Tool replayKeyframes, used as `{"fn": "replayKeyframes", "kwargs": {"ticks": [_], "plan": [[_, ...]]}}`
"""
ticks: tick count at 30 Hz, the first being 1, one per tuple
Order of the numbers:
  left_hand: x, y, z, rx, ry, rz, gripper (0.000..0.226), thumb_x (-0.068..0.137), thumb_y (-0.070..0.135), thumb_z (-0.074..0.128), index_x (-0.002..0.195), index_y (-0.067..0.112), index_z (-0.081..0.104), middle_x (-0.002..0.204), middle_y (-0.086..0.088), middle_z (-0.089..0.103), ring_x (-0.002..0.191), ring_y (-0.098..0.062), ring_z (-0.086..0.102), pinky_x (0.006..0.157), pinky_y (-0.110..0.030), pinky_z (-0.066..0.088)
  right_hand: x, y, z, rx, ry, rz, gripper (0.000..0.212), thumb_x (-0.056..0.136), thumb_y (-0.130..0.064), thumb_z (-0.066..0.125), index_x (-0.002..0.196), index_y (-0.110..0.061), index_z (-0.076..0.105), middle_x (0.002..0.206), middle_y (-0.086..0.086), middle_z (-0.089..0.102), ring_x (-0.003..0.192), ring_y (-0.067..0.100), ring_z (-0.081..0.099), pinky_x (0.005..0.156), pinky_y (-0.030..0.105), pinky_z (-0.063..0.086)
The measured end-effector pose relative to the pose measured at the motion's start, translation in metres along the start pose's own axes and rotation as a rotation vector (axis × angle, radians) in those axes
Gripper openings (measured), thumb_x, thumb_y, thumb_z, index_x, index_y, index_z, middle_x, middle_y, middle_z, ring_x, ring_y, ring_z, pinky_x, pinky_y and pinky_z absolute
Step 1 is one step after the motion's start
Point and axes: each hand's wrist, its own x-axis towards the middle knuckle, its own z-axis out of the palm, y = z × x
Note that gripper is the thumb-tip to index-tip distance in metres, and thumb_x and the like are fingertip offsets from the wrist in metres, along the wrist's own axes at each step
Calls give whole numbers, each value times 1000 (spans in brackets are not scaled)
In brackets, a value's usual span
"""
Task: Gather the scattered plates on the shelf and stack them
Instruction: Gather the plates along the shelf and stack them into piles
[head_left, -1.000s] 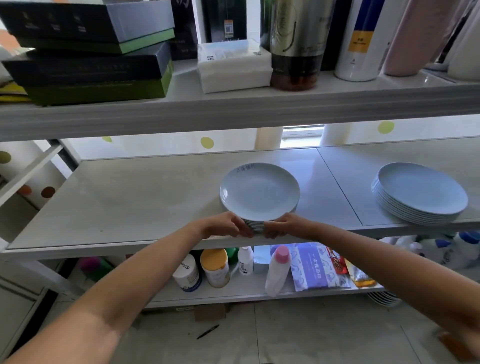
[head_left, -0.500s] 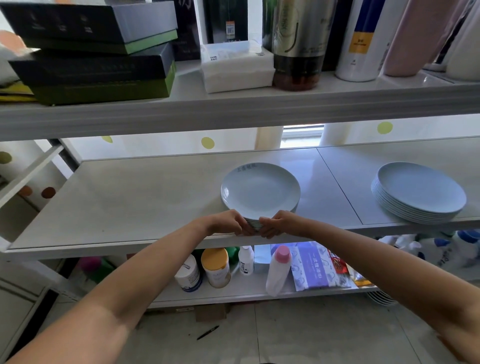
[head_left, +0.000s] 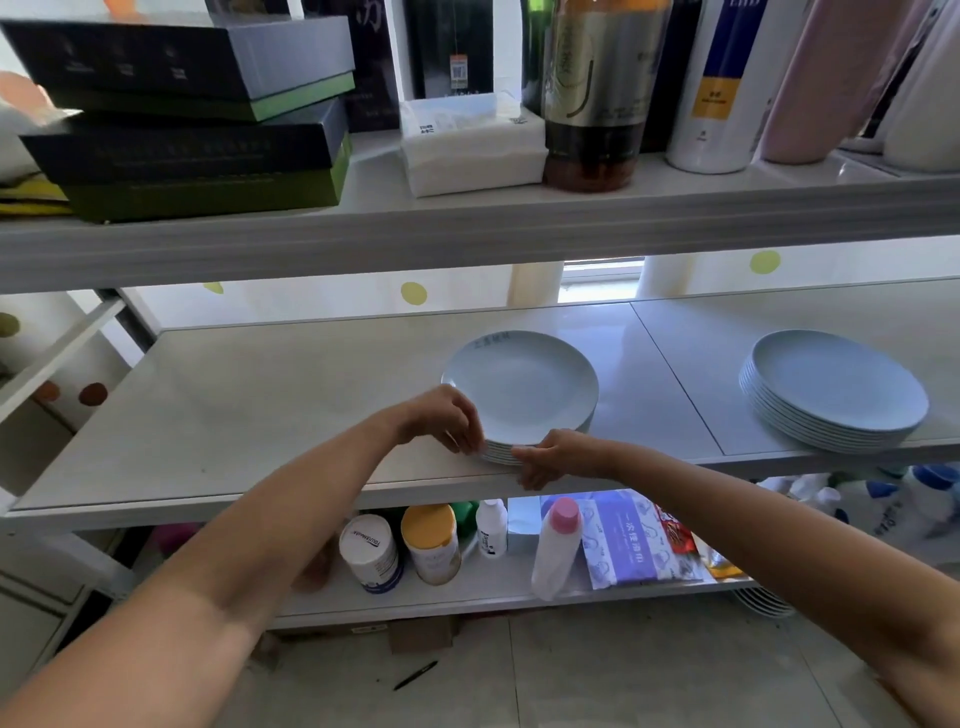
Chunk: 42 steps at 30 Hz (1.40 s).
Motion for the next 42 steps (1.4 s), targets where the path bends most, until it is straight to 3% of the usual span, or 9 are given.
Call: {"fn": "replayKeyframes", "kwargs": {"ticks": [3,5,8,15,19,24,31,38,42], "plan": [[23,11,-19,12,338,37,31,82,-10,39,75,5,65,79,-13,64,71,-23,60,66,-28,50,-1,-7,7,-68,-84,57,57,98,-43,40,117,5,65,121,18,66,99,19,61,99,29,46],[44,14,-23,145,448,33,25,90,5,47,107,4,65,111,-15,63,101,-29,59,88,-34,48,0,-11,12,-101,-98,82,55,98,-46,40,114,0,66,118,14,66,97,19,59,93,27,44],[71,19,-22,266,368,-7,50,99,30,44,140,1,43,145,-19,43,132,-33,43,108,-39,35,3,-16,16,-248,-41,121,48,96,-52,38,75,-15,59,88,3,57,79,18,51,82,27,39],[119,9,-34,355,386,-101,70,97,53,35,143,0,35,145,-21,41,133,-36,40,108,-43,35,10,-20,11,-308,-19,199,63,94,-57,37,115,-5,65,120,12,65,112,27,60,105,39,43],[124,9,-38,96,362,-78,66,96,37,51,141,-8,37,143,-22,45,131,-36,45,103,-38,40,12,-25,8,-311,-29,213,59,95,-54,40,115,-5,67,117,6,67,95,16,58,95,29,41],[131,-2,-50,109,366,-26,24,84,-1,57,106,-7,63,119,-29,62,112,-40,59,78,-33,42,15,-30,8,-276,-23,250,53,97,-47,40,115,-5,67,101,2,63,70,4,54,80,21,36],[127,-5,-57,99,351,6,31,81,-7,51,108,-7,66,115,-29,64,109,-40,61,79,-33,45,12,-36,9,-199,-63,275,56,98,-45,40,124,-1,62,128,6,63,107,14,61,99,24,43],[126,-11,-53,51,339,29,29,90,7,51,114,-3,63,111,-22,63,97,-32,59,80,-33,44,5,-29,13,-279,-1,230,55,96,-51,41,114,-7,68,106,3,67,91,13,57,85,23,40],[125,-8,-53,255,436,22,44,100,29,39,126,-2,55,133,-23,55,120,-37,51,100,-39,40,-9,-4,5,-305,13,217,54,95,-48,44,116,-3,64,111,8,65,90,16,58,85,24,45]]}}
